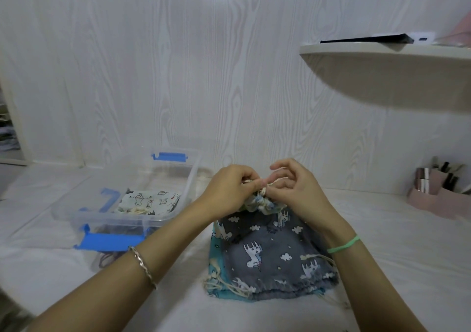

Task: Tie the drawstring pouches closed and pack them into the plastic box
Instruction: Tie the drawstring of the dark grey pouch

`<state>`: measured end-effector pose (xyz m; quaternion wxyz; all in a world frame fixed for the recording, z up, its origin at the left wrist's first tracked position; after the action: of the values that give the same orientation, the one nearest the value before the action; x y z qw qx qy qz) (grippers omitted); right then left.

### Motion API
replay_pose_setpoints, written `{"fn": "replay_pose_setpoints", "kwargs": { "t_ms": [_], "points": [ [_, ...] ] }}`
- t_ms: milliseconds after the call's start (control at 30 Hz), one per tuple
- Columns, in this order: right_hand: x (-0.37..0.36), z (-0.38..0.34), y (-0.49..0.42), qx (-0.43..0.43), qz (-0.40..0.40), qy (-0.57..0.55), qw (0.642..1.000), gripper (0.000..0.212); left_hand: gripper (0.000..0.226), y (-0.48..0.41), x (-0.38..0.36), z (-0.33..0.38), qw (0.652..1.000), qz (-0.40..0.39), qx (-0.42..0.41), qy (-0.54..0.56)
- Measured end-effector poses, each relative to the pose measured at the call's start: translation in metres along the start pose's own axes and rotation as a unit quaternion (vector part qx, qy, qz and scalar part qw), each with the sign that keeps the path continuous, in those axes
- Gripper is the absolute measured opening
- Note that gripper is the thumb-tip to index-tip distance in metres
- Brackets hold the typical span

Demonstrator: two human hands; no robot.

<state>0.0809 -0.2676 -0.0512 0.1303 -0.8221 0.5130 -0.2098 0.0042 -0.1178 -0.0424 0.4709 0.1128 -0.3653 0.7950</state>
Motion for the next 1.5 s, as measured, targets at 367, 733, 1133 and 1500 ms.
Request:
{"fn": "replay_pose_setpoints", "kwargs": {
  "t_ms": [367, 733, 1133, 1500],
  "points": [
    [-0.007, -0.012, -0.003, 0.09, -0.002, 0.043, 0.995, 0.018, 0.034, -0.001, -0.006, 0.007, 0.963, -0.103, 0.185, 0.164],
    [-0.007, -0.011, 0.0, 0.201, 0.016, 0.151, 0.968, 0.025, 0.035, -0.01, -0.003, 0.0, 0.929, -0.075, 0.294, 0.21],
    [-0.022, -0.019, 0.001, 0.107, 0.087, 0.049, 0.989, 0.032, 0.027, -0.008, -0.003, 0.01, 0.961, -0.038, 0.217, 0.167],
    [-0.009, -0.013, -0.02, -0.339, 0.069, -0.467, 0.814, 0.053, 0.029, -0.005, 0.001, 0.004, 0.966, 0.022, 0.203, 0.157]
  ]
}}
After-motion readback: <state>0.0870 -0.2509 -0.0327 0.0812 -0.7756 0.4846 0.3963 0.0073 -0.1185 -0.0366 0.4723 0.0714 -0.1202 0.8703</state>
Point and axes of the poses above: each hand's wrist, its own y-axis away from the middle knuckle, its own x-axis out of the back of the hand, z = x × y, the point moved 2 cm from there along -y, towards the middle knuckle, and after that the axes turned 8 degrees about z, right-handed, at the moved point
